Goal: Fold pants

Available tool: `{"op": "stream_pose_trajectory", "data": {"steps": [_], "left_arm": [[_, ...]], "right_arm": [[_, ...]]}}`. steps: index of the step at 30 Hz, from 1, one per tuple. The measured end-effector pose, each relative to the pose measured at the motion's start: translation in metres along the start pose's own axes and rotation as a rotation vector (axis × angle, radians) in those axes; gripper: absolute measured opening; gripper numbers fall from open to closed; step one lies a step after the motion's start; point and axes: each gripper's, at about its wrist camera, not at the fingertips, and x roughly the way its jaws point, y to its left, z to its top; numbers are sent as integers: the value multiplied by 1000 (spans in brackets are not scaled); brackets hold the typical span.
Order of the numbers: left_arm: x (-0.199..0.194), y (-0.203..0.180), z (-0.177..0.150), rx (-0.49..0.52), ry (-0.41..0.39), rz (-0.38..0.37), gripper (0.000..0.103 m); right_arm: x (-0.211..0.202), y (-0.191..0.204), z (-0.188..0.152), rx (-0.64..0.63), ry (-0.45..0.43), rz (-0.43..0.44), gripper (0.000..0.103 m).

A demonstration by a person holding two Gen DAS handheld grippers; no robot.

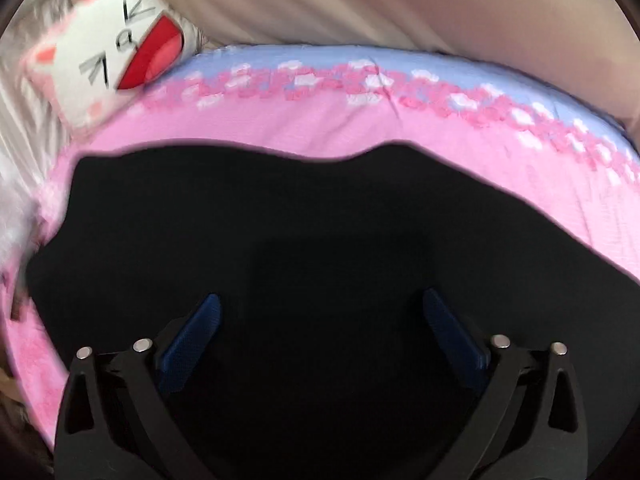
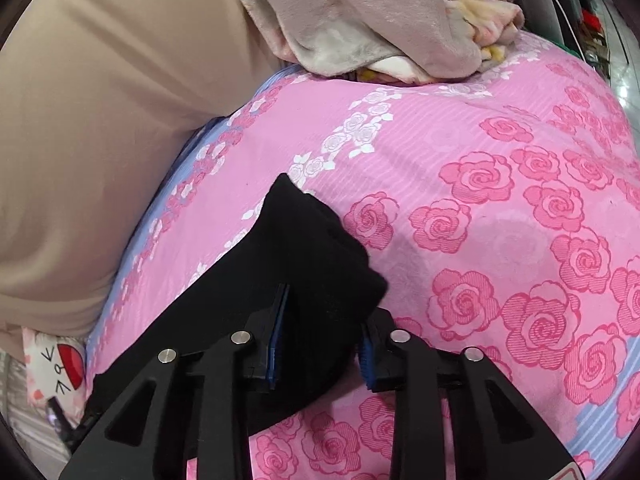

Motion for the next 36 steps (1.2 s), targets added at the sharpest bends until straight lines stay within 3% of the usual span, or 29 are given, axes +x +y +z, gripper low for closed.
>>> {"op": "stream_pose_trajectory", "data": {"steps": [3, 5, 7, 9, 12, 15, 19, 22, 26, 30, 32, 34, 36], "left_arm": [[4, 9, 7, -14, 0, 37, 98], [7, 16, 9, -25, 21, 23, 98], [0, 27, 9, -53, 23, 17, 98], [-18, 38, 7, -73, -19, 21, 98], [-41, 50, 4, -58, -65, 40, 98], [-59, 52, -2, -21, -114, 69, 98], [-77, 48, -11, 23, -167, 86, 98], [-82, 47, -17, 49, -167, 90, 98], [-77, 57, -25, 37, -130, 83, 98], [-70, 68, -31, 23, -115, 85, 98], [-65, 72, -33, 26, -100, 89, 98], [-64, 76, -35, 23, -92, 83, 98], [-66, 79, -35, 17, -94, 59, 98]], "right_arm": [[0, 1, -1, -3, -7, 0, 25], [0, 5, 0, -21, -11, -11, 27], [0, 8, 0, -32, -15, -24, 16], [-8, 20, -2, -42, -45, 6, 16], [-27, 66, -4, -133, -70, 100, 16], [-38, 139, -12, -286, -56, 220, 16], [-30, 246, -48, -492, 41, 412, 17], [-9, 300, -82, -588, 138, 503, 17], [41, 358, -156, -732, 297, 519, 18], [94, 377, -229, -842, 458, 485, 25], [102, 375, -253, -920, 436, 434, 30], [85, 371, -254, -940, 414, 483, 49], [66, 364, -242, -906, 460, 581, 50]]}}
